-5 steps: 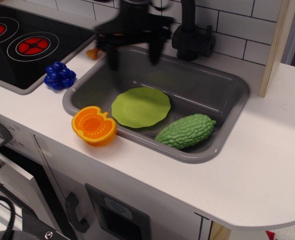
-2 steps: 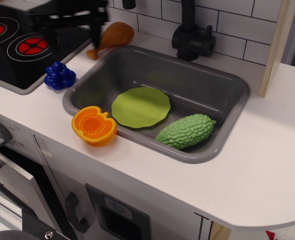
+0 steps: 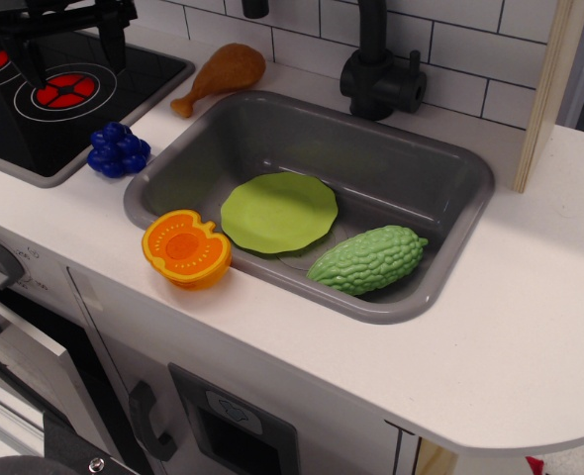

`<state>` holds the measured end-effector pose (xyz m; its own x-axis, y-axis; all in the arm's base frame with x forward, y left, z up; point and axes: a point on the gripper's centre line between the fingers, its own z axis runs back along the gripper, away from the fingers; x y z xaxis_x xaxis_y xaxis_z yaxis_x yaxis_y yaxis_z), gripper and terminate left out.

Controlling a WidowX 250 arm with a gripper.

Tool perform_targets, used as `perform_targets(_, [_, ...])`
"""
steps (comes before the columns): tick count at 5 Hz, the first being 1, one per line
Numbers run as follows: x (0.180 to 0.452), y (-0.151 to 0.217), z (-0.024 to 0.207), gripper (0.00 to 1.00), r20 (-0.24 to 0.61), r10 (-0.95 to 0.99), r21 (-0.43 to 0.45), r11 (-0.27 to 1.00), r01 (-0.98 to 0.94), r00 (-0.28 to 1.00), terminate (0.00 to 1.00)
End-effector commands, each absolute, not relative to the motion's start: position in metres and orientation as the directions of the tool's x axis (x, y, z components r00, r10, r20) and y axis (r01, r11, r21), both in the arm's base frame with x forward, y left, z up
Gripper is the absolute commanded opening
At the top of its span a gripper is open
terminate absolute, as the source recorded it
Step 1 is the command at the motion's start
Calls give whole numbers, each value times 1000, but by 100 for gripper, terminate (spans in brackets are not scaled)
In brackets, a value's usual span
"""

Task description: Put blueberries on plate sink

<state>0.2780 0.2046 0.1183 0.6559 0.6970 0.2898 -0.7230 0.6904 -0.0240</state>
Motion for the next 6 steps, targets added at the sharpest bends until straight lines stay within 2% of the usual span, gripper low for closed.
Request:
perform_targets(1, [280,202,99,100,328,619,-22,760,-649,714,0])
perform_targets(3, [279,194,65,100,316,595,15,776,-631,739,0])
perform_targets(5, [277,188,46,100,336,599,81,751,-656,727,0])
perform_targets(6, [274,182,45,0,340,610,56,746,-663,716,0])
